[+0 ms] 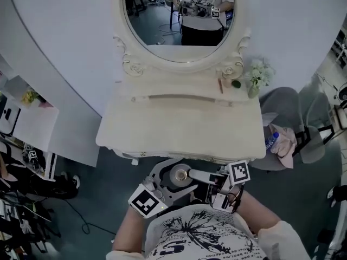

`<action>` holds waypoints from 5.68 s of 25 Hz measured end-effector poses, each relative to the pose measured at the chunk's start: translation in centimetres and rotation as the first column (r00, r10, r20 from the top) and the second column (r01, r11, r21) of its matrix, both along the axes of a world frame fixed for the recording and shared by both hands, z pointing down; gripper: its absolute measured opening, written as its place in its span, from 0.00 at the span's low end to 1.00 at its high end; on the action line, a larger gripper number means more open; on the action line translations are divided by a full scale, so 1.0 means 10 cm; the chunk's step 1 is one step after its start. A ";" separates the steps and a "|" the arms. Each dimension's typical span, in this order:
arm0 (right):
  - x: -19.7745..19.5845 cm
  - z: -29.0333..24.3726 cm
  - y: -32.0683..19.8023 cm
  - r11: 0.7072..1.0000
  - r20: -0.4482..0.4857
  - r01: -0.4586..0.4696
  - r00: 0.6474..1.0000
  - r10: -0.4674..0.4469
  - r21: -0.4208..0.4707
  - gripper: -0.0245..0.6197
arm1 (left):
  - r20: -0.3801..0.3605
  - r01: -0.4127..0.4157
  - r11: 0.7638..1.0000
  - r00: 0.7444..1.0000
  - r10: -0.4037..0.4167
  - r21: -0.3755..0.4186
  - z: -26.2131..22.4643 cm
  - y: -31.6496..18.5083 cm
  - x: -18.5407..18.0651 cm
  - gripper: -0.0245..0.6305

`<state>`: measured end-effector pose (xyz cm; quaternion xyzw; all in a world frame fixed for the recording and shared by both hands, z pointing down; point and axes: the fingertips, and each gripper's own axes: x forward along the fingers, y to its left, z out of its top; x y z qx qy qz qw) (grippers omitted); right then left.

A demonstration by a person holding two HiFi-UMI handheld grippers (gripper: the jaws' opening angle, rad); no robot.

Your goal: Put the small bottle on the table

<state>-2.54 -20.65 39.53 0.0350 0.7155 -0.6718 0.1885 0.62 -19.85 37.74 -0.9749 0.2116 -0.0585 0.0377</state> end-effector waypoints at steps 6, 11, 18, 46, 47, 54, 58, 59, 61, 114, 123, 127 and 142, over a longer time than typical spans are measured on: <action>0.07 0.11 -0.52 0.999 -0.003 -0.017 1.000 0.017 -0.038 0.61 | 0.008 -0.016 1.000 1.000 0.017 -0.025 0.11 -0.52 0.06 0.57; 0.02 0.19 -1.01 0.997 -0.016 -0.060 0.998 0.059 -0.055 0.61 | -0.014 -0.068 0.997 0.998 0.068 -0.037 0.18 -1.00 0.02 0.57; -0.12 0.31 -1.76 0.984 -0.018 -0.163 0.987 0.162 -0.073 0.61 | 0.015 -0.174 0.982 0.984 0.175 -0.068 0.33 -1.72 -0.14 0.57; -0.14 1.76 -2.73 0.956 -0.407 -0.288 0.881 0.241 -0.059 0.60 | 0.131 -0.187 0.949 0.966 0.225 -0.253 1.88 -2.64 -0.37 0.57; -0.13 1.82 -2.73 0.954 -0.417 -0.292 0.877 0.238 -0.071 0.60 | 0.136 -0.186 0.949 0.965 0.225 -0.255 1.94 -2.64 -0.36 0.57; -0.08 2.03 -2.75 0.948 -0.446 -0.303 0.865 0.230 -0.097 0.44 | 0.239 -0.181 0.945 0.939 0.248 -0.272 2.34 -2.65 -0.34 0.57; -0.08 2.13 -2.73 0.946 -0.491 -0.301 0.846 0.208 -0.117 0.26 | 0.300 -0.184 0.947 0.917 0.261 -0.263 2.47 -2.63 -0.34 0.57; -0.07 2.16 -2.72 0.944 -0.502 -0.304 0.841 0.204 -0.127 0.25 | 0.305 -0.183 0.948 0.916 0.261 -0.260 2.48 -2.64 -0.34 0.57; -0.06 2.16 -2.73 0.941 -0.504 -0.310 0.839 0.205 -0.134 0.25 | 0.308 -0.182 0.950 0.916 0.258 -0.254 2.48 -2.65 -0.33 0.57; 0.17 -0.12 -3.09 0.291 -0.292 0.027 0.152 0.944 0.956 0.08 | -0.094 0.376 0.925 0.920 -0.380 -0.053 0.06 -3.31 -1.30 0.07; 0.06 -0.11 -3.02 0.278 -0.289 0.092 0.142 0.947 0.956 0.06 | -0.096 0.352 0.935 0.930 -0.355 -0.039 0.02 -3.25 -1.28 0.07; 0.02 -0.11 -3.01 0.279 -0.290 0.100 0.137 0.947 0.955 0.06 | -0.107 0.350 0.936 0.930 -0.353 -0.047 0.00 -3.25 -1.29 0.07; 0.01 -0.01 -3.00 0.307 -0.316 0.094 0.095 0.944 0.947 0.06 | -0.123 0.341 0.940 0.932 -0.342 -0.031 -0.03 -3.26 -1.30 0.07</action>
